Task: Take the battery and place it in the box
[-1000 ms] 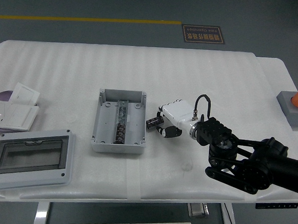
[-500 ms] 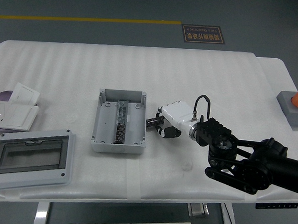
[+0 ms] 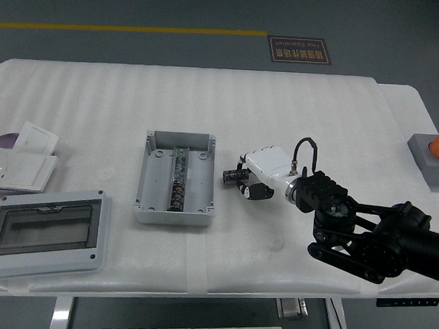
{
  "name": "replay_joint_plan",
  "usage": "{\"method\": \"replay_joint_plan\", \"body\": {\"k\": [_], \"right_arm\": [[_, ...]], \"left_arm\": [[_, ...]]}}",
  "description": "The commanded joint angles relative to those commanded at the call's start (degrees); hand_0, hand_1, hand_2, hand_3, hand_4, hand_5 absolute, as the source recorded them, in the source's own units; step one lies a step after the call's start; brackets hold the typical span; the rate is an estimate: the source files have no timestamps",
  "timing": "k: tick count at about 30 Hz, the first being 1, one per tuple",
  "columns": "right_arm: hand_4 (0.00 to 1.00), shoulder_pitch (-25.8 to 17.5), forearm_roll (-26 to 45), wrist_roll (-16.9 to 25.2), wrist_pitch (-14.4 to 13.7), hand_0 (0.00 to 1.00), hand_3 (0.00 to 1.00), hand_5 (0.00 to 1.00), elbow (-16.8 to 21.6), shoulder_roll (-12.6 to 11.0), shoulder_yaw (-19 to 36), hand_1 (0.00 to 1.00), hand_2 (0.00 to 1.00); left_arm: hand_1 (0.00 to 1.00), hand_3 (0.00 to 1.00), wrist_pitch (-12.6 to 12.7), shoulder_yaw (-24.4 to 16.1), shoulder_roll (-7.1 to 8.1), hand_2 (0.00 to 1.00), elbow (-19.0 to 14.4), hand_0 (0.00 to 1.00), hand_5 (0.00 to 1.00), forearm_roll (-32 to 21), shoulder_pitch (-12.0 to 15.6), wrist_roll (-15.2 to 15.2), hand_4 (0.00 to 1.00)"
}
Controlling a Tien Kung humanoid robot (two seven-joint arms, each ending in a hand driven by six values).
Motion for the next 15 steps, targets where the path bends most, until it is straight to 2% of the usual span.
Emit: {"method": "replay_joint_plan", "body": {"k": [2, 7, 15], "right_arm": [[0.545, -0.1, 0.0, -0.1, 0.0, 0.704, 0.681, 0.441, 0.1, -0.6, 0.9, 0.616, 0.556], [0.545, -0.5, 0.4, -0.1, -0.3, 0.704, 0.681, 0.441, 1.1, -1.6, 3.6, 0.616, 0.556], [0.54, -0.9, 0.6, 0.1, -0.6, 0.702, 0.679, 0.443, 1.4, -1.8, 5.0, 0.616, 0.553]], "left_arm": [[0.675, 0.598, 0.0, 0.0, -0.03, 0.595, 0.0, 0.655, 0.629, 0.0, 0.0, 0.0, 0.517], [0.675, 0.598, 0.0, -0.1, -0.08, 0.595, 0.0, 0.655, 0.629, 0.3, 0.0, 0.0, 0.517], [0.675, 0.598, -0.1, -0.3, -0.12, 0.597, 0.0, 0.655, 0.628, 0.5, 0.0, 0.1, 0.517]]}}
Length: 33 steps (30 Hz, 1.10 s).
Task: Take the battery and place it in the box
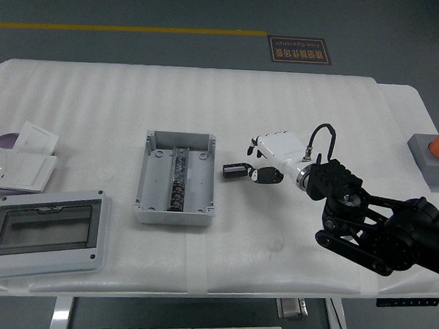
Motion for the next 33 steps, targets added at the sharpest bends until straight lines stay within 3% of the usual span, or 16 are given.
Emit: {"method": "replay_joint_plan", "body": {"k": [6, 16, 17, 22, 23, 33], "right_arm": [[0.541, 0.1, 0.4, 0.6, 0.0, 0.701, 0.68, 0.443, 0.4, 0.3, 0.6, 0.618, 0.553], [0.566, 1.3, -1.6, -1.2, 3.7, 0.702, 0.711, 0.449, -0.8, 2.8, -0.2, 0.628, 0.592], [0.776, 1.3, -1.8, -1.3, 3.9, 0.784, 0.894, 0.549, -1.0, 3.0, -0.4, 0.733, 0.763], [0.776, 1.6, -2.7, -1.7, 4.6, 0.784, 0.894, 0.549, -1.3, 3.8, -0.6, 0.733, 0.763], [0.818, 1.6, -2.8, -1.8, 4.7, 0.835, 0.963, 0.561, -1.3, 3.9, -0.6, 0.784, 0.84], [0.834, 2.1, -2.7, -1.9, 4.5, 0.844, 0.974, 0.579, -2.5, 4.8, -1.9, 0.792, 0.839]], "left_arm": [[0.674, 0.598, -0.1, -0.3, -0.04, 0.597, 0.0, 0.653, 0.628, 0.3, 0.0, 0.2, 0.519], [0.675, 0.598, -0.3, -0.8, 0.05, 0.597, 0.0, 0.653, 0.628, 1.1, -0.1, 0.4, 0.519], [0.674, 0.599, -0.3, -0.9, 0.07, 0.596, 0.0, 0.653, 0.626, 1.2, -0.1, 0.4, 0.519], [0.674, 0.599, -0.4, -0.8, 0.1, 0.596, 0.0, 0.653, 0.626, 1.2, -0.2, 0.5, 0.519], [0.675, 0.598, -0.4, -0.8, 0.1, 0.595, 0.0, 0.653, 0.628, 1.2, -0.2, 0.5, 0.52], [0.675, 0.598, -0.4, -0.7, 0.1, 0.592, 0.0, 0.653, 0.628, 1.2, -0.4, 0.4, 0.52]]}}
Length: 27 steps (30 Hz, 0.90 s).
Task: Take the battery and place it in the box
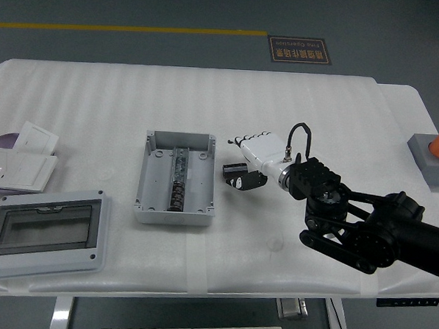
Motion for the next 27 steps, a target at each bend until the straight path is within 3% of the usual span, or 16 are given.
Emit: {"method": "replay_joint_plan", "body": {"k": [13, 14, 19, 20, 25, 26, 27], "right_arm": [[0.849, 0.0, 0.2, 0.8, -4.4, 0.844, 0.957, 0.599, -2.7, 1.4, -2.7, 0.779, 0.802], [0.743, -0.1, 0.3, 0.9, -4.5, 0.738, 0.809, 0.485, -2.8, 1.4, -2.8, 0.697, 0.7], [0.743, 0.0, 0.4, 1.3, -4.7, 0.738, 0.809, 0.485, -3.4, 1.3, -3.3, 0.697, 0.7], [0.598, 0.0, 0.4, 1.4, -4.7, 0.528, 0.673, 0.341, -3.4, 1.2, -3.4, 0.572, 0.607], [0.598, -0.1, 0.9, 1.8, -5.0, 0.528, 0.673, 0.341, -3.7, 1.0, -3.8, 0.572, 0.607], [0.556, -0.1, 1.0, 1.9, -5.1, 0.453, 0.667, 0.315, -3.8, 0.9, -4.0, 0.532, 0.577], [0.556, -0.1, 1.0, 2.0, -5.2, 0.453, 0.667, 0.315, -3.8, 0.9, -4.0, 0.532, 0.577]], "left_arm": [[0.675, 0.599, 0.0, -0.1, 0.02, 0.592, 0.0, 0.653, 0.626, 0.2, 0.0, 0.0, 0.519], [0.676, 0.597, 0.0, -0.1, 0.01, 0.592, 0.0, 0.653, 0.627, 0.2, 0.0, 0.0, 0.519], [0.676, 0.597, 0.0, 0.3, -0.05, 0.592, 0.0, 0.653, 0.627, -0.2, -0.1, -0.2, 0.519], [0.676, 0.596, 0.0, 0.4, -0.05, 0.593, 0.0, 0.653, 0.629, -0.3, -0.1, -0.2, 0.519], [0.676, 0.596, 0.0, 0.8, 0.01, 0.593, 0.0, 0.653, 0.629, -0.6, 0.0, -0.3, 0.519], [0.676, 0.593, 0.0, 0.9, 0.02, 0.591, 0.0, 0.653, 0.629, -0.7, 0.0, -0.3, 0.519], [0.676, 0.593, 0.0, 1.0, 0.02, 0.591, 0.0, 0.653, 0.629, -0.8, 0.0, -0.4, 0.519]]}}
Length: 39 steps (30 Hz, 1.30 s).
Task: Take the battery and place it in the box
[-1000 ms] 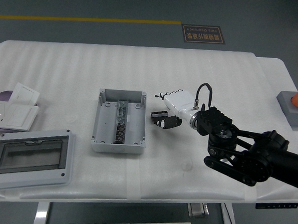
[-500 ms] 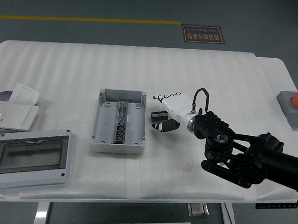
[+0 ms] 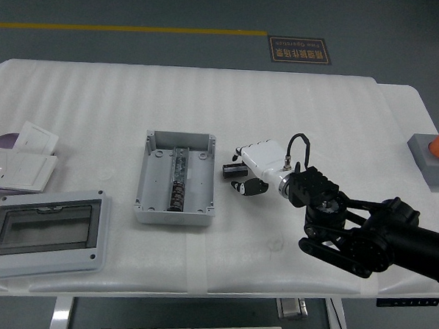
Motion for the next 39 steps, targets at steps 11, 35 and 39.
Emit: {"method": "replay_joint_plan", "body": {"k": [11, 35, 39], "right_arm": [[0.54, 0.0, 0.6, 0.7, -0.8, 0.437, 0.663, 0.318, -0.1, -0.3, -0.7, 0.514, 0.55], [0.584, -1.1, 3.0, 1.0, -2.2, 0.43, 0.653, 0.394, 3.8, -4.5, 6.3, 0.511, 0.524], [0.584, -1.1, 2.5, 1.0, -2.3, 0.43, 0.653, 0.394, 3.8, -4.2, 6.8, 0.511, 0.524]], "left_arm": [[0.675, 0.588, 0.1, 1.9, -0.09, 0.592, 0.0, 0.653, 0.631, -1.7, -0.1, -0.7, 0.52], [0.675, 0.589, 0.0, 0.3, -0.11, 0.59, 0.0, 0.65, 0.63, -0.4, 0.0, -1.2, 0.521], [0.675, 0.589, -0.1, 0.4, -0.17, 0.59, 0.0, 0.65, 0.63, -0.3, -0.2, -1.1, 0.521]]}}
